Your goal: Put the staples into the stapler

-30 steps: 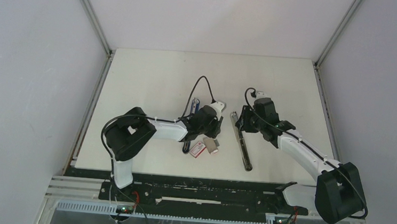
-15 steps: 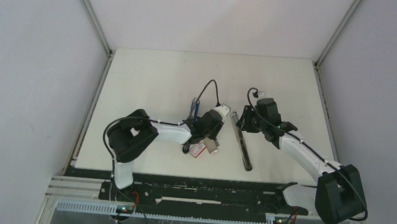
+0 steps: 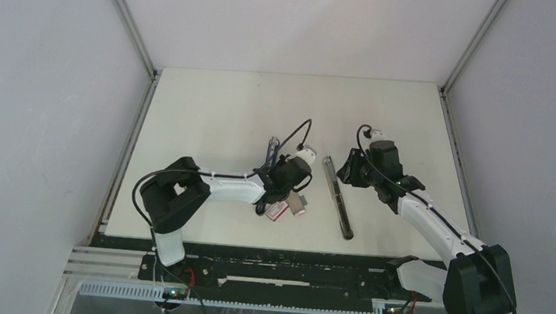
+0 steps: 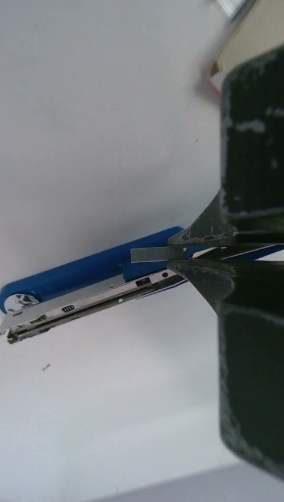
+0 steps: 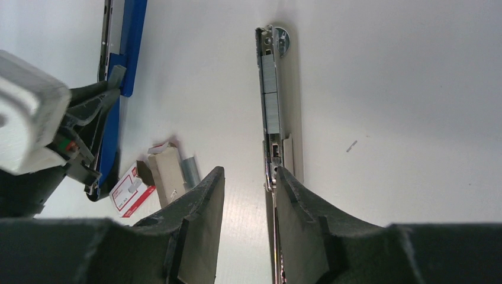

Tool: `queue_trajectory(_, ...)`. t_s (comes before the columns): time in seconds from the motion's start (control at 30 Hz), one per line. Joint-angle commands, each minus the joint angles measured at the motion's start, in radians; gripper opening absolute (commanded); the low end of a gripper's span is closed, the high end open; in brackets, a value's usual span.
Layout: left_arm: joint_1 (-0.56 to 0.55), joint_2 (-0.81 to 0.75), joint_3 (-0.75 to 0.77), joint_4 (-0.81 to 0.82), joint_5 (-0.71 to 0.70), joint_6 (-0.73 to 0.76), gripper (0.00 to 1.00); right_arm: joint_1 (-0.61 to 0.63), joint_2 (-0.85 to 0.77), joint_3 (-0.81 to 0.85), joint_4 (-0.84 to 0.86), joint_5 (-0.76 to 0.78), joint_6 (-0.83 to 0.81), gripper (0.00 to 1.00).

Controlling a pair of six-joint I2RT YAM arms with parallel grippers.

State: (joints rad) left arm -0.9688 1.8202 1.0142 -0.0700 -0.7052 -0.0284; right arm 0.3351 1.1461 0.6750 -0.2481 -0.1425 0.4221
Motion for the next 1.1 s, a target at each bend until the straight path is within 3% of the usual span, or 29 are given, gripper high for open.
queue_trajectory(0.0, -0.041, 0.078, 0.092, -0.071, -0.159, 0.114, 0.06, -0.023, -0.048, -0.018, 0.043, -0.028, -0.014, 0.37)
queue_trajectory(0.5, -0.102, 0.224, 0.226, -0.160, -0.115, 0.181, 0.09, -0.071, -0.092, -0.041, 0.043, -0.068, -0.018, 0.37)
queue_trajectory(0.77, -0.120, 0.223, 0.232, -0.199, -0.043, 0.153, 0.27, -0.080, -0.100, -0.042, 0.042, -0.077, -0.019, 0.38)
queue_trajectory(1.07, -0.119, 0.149, 0.210, -0.194, 0.083, 0.068, 0.34, -0.088, -0.117, -0.043, 0.039, -0.080, -0.018, 0.38)
